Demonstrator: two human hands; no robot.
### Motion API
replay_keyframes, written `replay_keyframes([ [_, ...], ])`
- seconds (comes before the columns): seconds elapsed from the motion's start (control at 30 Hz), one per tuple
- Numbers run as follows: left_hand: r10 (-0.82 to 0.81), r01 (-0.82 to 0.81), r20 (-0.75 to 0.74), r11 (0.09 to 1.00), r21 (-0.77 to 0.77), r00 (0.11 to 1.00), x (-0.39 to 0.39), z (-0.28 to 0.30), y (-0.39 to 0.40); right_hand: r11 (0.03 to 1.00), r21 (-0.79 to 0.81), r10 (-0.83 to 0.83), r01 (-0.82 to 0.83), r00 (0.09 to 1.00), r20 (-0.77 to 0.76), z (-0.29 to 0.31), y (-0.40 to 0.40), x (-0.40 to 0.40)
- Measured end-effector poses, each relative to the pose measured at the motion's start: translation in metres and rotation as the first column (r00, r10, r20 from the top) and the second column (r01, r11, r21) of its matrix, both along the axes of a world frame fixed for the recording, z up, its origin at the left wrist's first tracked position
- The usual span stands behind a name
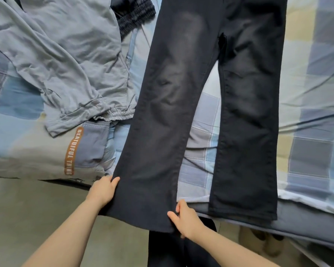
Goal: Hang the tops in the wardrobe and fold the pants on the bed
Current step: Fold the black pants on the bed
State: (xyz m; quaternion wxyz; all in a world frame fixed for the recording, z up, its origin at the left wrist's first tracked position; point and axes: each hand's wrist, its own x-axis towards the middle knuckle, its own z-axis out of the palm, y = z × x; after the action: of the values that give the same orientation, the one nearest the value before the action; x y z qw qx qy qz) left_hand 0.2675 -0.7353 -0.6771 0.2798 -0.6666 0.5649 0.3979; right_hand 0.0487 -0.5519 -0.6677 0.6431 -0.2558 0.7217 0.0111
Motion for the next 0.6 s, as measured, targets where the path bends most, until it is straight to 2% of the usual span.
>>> replay_keyframes([
  [0.07,-0.139,0.134,0.141,0.99,0.041,0.98,0.002,-0.008,-0.003,0.955,0.121,0.273,-0.271,0.962,0.003,-0.011,-0.003,-0.014],
  [0.1,-0.183,0.175,0.168,0.983,0.062,0.969,-0.001,-0.012,-0.005,0.932,0.147,0.338,-0.331,0.941,-0.02,-0.019,-0.007,-0.025],
  [0.2,-0.191,0.201,0.126,0.977,-0.074,0.974,-0.031,-0.009,-0.016,0.934,0.135,0.345,-0.33,0.932,-0.111,-0.033,-0.036,-0.065],
  [0.3,-0.314,0.304,-0.009,0.926,-0.223,0.949,-0.079,-0.006,-0.031,0.964,0.053,0.267,-0.262,0.943,-0.197,-0.037,-0.08,-0.115],
  [0.4,-0.496,0.455,-0.075,0.839,-0.299,0.865,-0.133,-0.008,-0.051,0.978,-0.02,0.188,-0.206,0.925,-0.332,-0.038,-0.127,-0.176],
  [0.53,-0.653,0.586,-0.082,0.721,-0.371,0.752,-0.203,-0.023,-0.083,0.987,-0.151,-0.036,-0.05,0.852,-0.522,-0.044,-0.172,-0.262],
  [0.6,-0.719,0.649,-0.076,0.663,-0.374,0.691,-0.231,-0.031,-0.096,0.974,-0.211,-0.199,0.086,0.771,-0.605,-0.048,-0.178,-0.3],
])
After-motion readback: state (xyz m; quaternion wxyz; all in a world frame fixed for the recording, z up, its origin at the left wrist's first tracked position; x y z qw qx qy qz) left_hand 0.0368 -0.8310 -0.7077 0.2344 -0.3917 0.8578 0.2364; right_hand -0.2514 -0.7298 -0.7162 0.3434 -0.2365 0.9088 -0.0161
